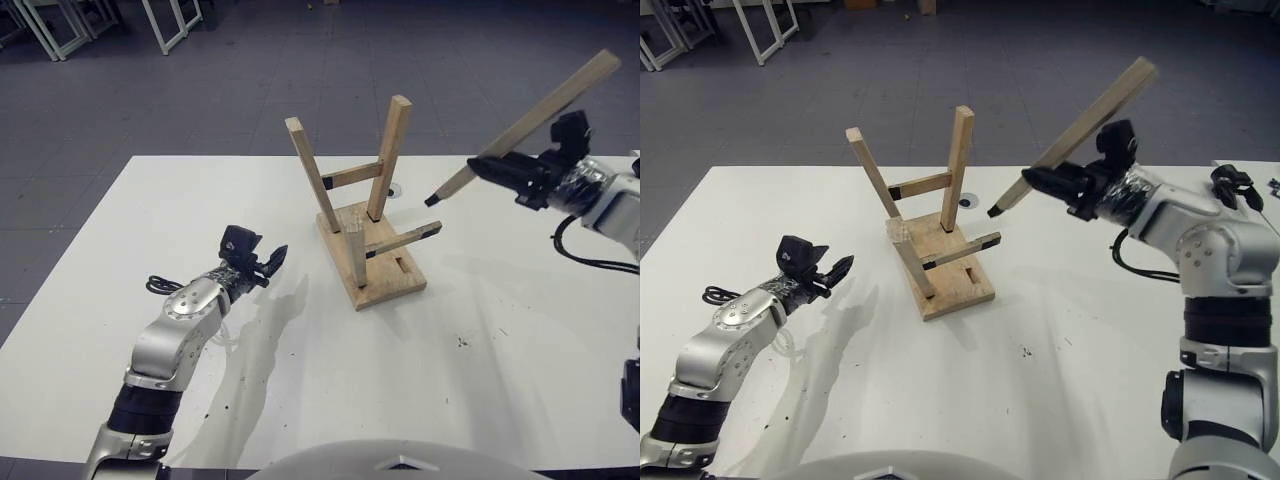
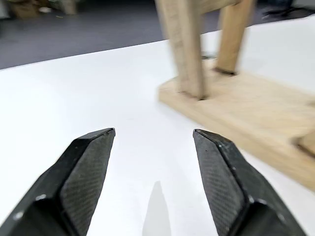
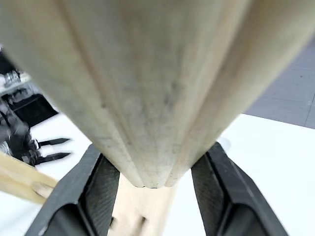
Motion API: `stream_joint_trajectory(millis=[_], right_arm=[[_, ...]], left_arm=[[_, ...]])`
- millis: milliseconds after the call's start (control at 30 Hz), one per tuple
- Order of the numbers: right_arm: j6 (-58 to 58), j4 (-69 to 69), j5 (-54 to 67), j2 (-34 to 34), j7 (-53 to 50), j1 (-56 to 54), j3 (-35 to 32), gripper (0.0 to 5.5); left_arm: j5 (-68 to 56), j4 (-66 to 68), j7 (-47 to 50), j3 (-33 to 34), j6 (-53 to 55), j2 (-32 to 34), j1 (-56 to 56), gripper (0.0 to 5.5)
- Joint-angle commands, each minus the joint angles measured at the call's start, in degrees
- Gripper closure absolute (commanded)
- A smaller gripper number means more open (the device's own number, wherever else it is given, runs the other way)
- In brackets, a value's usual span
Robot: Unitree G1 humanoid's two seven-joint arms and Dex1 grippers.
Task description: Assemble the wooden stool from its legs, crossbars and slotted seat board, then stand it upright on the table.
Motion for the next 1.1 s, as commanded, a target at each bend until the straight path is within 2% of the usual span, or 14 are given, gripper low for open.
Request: stream_joint_trajectory(millis=[33,200,533,667,867,1100], right_arm=[[-3.9,0.3,-7.9,0.9,3.2,3.8,5.3,3.48],[-4.7,-2.0,-11.6,3.5,5.9,8.1,8.2,3.48],[2.4,-16.0,-8.6,10.1,4.6,16.5,10.5,3.48],[4.7,-19.3,-7.7,13.8,3.2,14.9,11.9,3.48],[6.4,-22.0,-7.2,12.5,4.4,9.3,10.5,3.48],[0.2,-11.3,-13.4,16.7,5.7,6.6,15.0,3.48]], left_arm=[[3.9,2.1,1.2,-0.7,-0.1,-3.2,-2.1,2.57],[5.7,2.5,0.8,1.7,0.7,-4.6,-2.0,2.57],[6.9,3.8,-0.3,6.2,1.2,-5.0,-2.0,2.57],[7.4,4.0,-1.1,6.9,1.1,-4.8,-1.0,2.57],[8.5,4.6,-2.3,8.3,1.1,-4.7,-0.6,2.57],[9.1,3.4,-3.1,7.9,1.4,-5.7,-0.2,2.57]])
